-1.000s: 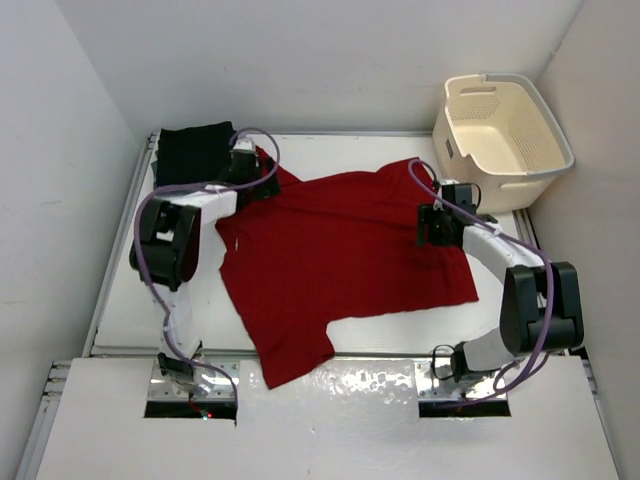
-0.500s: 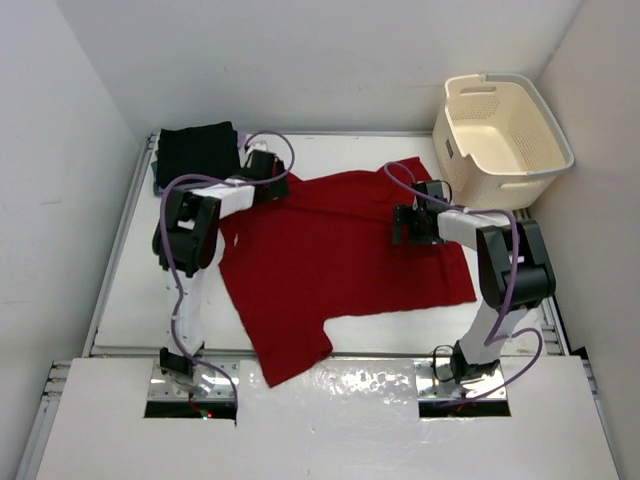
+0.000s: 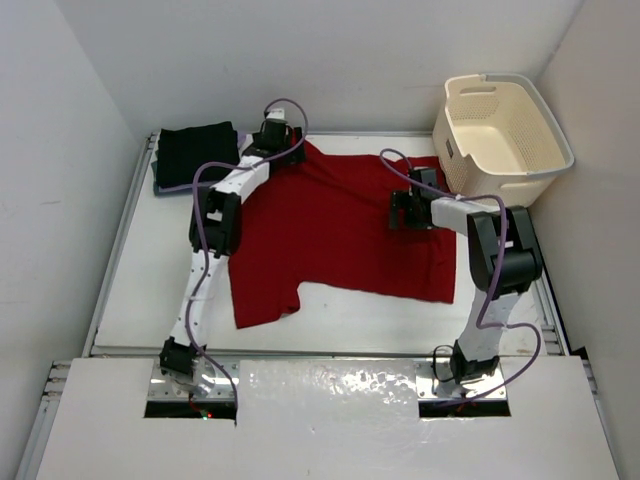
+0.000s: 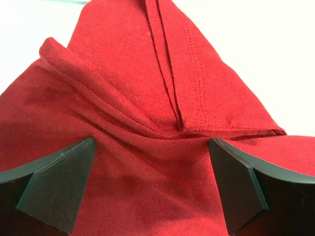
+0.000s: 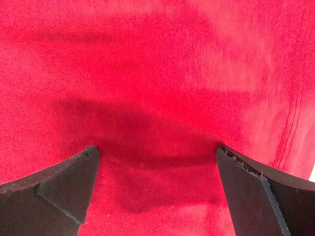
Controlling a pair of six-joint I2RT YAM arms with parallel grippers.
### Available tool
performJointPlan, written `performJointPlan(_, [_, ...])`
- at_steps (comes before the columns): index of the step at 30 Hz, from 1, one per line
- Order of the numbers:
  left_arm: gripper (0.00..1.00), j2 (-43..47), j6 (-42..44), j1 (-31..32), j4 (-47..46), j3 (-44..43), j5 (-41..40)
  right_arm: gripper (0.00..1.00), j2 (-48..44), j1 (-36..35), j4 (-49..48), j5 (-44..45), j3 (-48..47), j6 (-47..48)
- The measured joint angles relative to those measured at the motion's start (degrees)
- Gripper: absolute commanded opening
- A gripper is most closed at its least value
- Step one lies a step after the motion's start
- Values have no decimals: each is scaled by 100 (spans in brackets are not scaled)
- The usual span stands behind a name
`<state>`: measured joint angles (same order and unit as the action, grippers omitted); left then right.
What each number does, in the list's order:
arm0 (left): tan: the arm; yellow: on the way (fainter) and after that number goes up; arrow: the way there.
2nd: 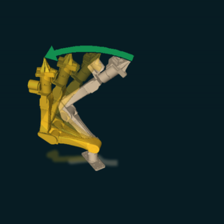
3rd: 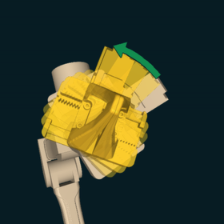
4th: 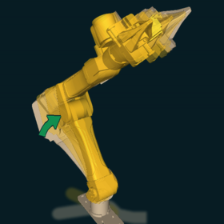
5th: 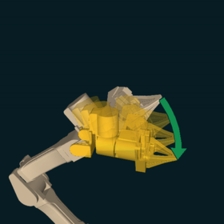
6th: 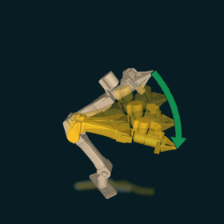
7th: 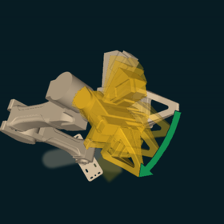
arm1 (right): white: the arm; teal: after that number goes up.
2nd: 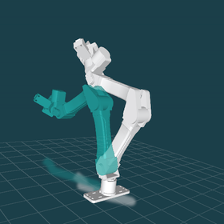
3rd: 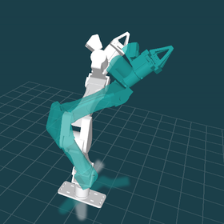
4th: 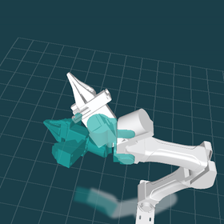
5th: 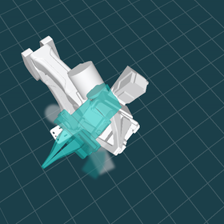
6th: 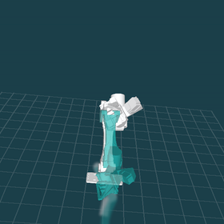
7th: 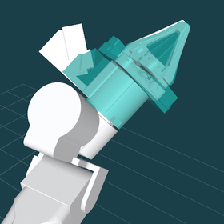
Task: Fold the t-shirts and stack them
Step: Flatten out the tshirt, then grap the side of the flattened tshirt closest away from the robot with both arms
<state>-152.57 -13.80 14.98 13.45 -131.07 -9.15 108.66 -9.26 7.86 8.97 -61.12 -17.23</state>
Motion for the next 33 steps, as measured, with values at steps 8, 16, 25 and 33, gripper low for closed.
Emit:
performJointPlan(8, [100,629,48,-157,210,667,372,99,94,2,380,-17,-730,210])
performJointPlan(16, [100,4516,-184,-103,-326,4452,116,99,-2076,2,704,70,752,-223])
performJointPlan(25, [100,7761,-1834,-20,-675,8824,-238,99,-4474,664,1373,293,3147,-1045])
performJointPlan(33, [100,9951,-2881,83,1060,10681,-138,98,-5574,881,1709,675,3552,-1432])
